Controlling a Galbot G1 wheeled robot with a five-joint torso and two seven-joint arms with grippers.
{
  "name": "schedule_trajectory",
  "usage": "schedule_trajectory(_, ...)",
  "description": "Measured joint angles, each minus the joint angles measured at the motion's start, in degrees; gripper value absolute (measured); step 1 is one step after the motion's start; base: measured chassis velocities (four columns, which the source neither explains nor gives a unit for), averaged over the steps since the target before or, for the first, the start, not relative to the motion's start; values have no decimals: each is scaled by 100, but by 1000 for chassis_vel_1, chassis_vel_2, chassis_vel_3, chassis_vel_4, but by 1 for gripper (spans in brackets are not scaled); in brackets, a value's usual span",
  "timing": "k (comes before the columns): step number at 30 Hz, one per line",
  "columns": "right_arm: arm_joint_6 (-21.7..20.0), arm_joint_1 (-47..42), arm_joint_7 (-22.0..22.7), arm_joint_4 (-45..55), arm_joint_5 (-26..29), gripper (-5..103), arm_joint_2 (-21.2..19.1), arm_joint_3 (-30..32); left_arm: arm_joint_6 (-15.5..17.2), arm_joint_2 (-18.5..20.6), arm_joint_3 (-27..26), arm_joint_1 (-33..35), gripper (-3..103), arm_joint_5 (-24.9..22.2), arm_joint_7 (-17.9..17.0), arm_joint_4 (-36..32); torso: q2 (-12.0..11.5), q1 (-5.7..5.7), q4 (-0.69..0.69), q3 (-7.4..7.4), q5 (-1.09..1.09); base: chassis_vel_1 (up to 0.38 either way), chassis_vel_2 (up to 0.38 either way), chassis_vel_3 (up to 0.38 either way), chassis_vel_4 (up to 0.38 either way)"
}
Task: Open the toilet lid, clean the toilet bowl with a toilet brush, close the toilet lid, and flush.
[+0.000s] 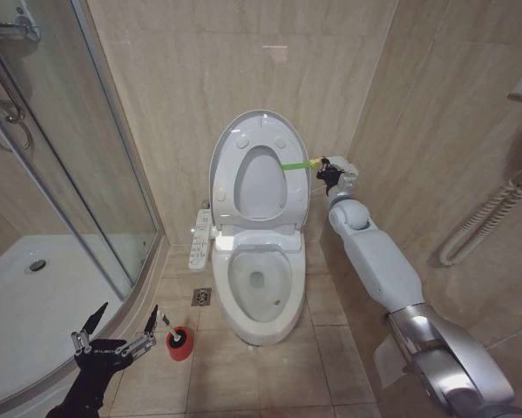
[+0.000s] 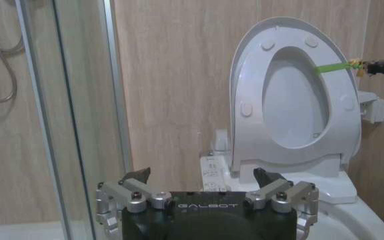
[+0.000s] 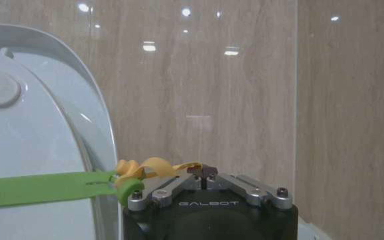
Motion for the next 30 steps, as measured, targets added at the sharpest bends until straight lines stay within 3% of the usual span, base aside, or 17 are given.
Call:
schedule_trajectory(17, -263, -620, 134, 783, 174, 1, -281, 56, 0, 0, 0, 0, 100, 0, 0, 0, 0, 0, -2, 0, 1, 0, 0, 0, 0)
schedule_trajectory(18, -272, -663, 133, 847, 178, 28, -292, 63, 0, 0, 0, 0, 100, 0, 0, 0, 0, 0, -2, 0, 1, 0, 0, 0, 0)
schedule_trajectory(25, -312, -919, 119, 1218, 206, 28, -395, 103, 0, 0, 0, 0, 100, 0, 0, 0, 0, 0, -2, 0, 1, 0, 0, 0, 0)
schedule_trajectory(26, -320, -959, 115, 1287, 217, 54, -419, 114, 0, 0, 0, 0, 100, 0, 0, 0, 0, 0, -2, 0, 1, 0, 0, 0, 0)
schedule_trajectory(30, -364, -1072, 108, 1484, 245, 54, -492, 155, 0, 0, -1, 0, 100, 0, 0, 0, 0, 0, -2, 0, 0, 0, 0, 0, 0)
